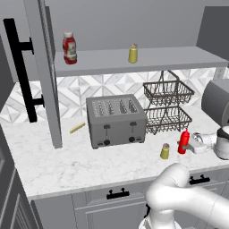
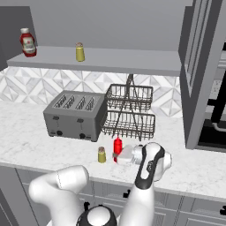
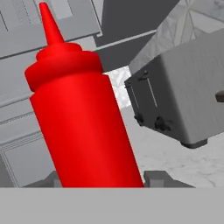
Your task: Put the shaker and condiment bottle from the counter next to their counterparts in the cabinet.
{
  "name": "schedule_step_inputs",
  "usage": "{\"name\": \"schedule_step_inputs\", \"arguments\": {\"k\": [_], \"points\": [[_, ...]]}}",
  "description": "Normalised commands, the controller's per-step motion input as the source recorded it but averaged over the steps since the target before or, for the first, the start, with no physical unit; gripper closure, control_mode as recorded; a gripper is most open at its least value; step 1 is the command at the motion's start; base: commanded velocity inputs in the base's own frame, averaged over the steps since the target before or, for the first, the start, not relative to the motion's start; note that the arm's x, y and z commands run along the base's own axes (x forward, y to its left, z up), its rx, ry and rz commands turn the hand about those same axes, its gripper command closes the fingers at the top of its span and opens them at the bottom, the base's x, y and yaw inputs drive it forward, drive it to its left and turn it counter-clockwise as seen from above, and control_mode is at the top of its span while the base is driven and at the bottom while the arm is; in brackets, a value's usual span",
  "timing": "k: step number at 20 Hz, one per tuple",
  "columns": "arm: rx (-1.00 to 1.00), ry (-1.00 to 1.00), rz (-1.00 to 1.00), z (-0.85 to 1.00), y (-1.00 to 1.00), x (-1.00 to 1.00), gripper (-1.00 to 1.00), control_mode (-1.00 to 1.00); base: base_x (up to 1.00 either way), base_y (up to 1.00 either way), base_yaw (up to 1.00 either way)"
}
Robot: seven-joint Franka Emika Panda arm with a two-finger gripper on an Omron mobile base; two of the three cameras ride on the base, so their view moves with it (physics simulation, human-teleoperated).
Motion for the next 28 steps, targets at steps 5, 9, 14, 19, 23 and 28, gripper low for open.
{"name": "schedule_step_inputs", "arguments": {"k": [5,9,14,19,23,28], "points": [[0.0,0.0,-0.07,0.77,0.0,-0.01,1.0,-1.0,0.0,0.0,0.0],[0.0,0.0,-0.07,0.57,0.01,-0.06,1.0,-1.0,0.0,0.0,0.0],[0.0,0.0,-0.05,0.44,0.28,-0.12,1.0,-1.0,0.0,0.0,0.0],[-0.04,0.0,-0.04,0.49,0.45,-0.14,1.0,-1.0,0.0,0.0,0.0],[-0.06,0.0,-0.05,0.56,0.57,-0.14,1.0,-1.0,0.0,0.0,0.0],[-0.07,0.0,-0.06,0.72,0.58,-0.1,1.0,-1.0,0.0,0.0,0.0]]}}
